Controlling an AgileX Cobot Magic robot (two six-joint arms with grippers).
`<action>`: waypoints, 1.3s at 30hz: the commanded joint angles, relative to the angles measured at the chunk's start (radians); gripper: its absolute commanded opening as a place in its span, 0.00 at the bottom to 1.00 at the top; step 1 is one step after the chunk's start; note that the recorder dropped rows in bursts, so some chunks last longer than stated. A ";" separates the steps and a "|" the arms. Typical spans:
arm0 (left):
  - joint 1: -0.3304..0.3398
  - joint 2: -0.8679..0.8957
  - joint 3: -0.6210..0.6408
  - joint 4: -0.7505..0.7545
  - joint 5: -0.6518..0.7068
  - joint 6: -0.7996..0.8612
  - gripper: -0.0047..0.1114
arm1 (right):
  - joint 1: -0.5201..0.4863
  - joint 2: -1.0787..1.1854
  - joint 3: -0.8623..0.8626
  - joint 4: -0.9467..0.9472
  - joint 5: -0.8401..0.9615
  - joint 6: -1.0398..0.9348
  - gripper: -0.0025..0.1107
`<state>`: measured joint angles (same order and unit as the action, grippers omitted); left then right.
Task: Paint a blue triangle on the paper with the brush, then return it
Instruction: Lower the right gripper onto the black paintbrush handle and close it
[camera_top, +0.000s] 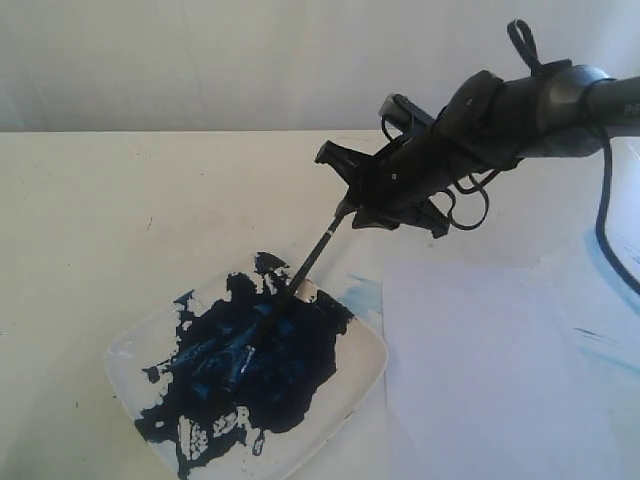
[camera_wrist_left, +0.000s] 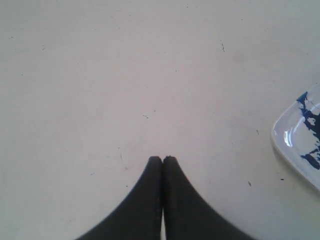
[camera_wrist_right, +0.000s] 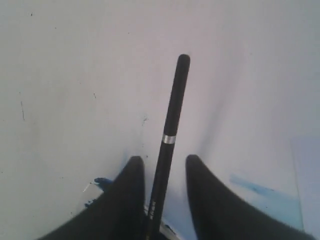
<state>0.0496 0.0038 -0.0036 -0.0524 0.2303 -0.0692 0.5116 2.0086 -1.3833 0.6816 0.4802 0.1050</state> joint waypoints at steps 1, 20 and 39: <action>-0.006 -0.004 0.004 0.001 -0.004 -0.001 0.04 | 0.009 0.026 -0.003 0.096 -0.011 -0.037 0.45; -0.006 -0.004 0.004 0.001 -0.004 -0.001 0.04 | 0.069 0.120 -0.003 0.221 -0.037 -0.086 0.48; -0.006 -0.004 0.004 0.001 -0.004 -0.001 0.04 | 0.069 0.148 -0.006 0.292 -0.110 -0.082 0.33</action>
<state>0.0496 0.0038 -0.0036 -0.0524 0.2303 -0.0692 0.5782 2.1581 -1.3853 0.9659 0.3807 0.0308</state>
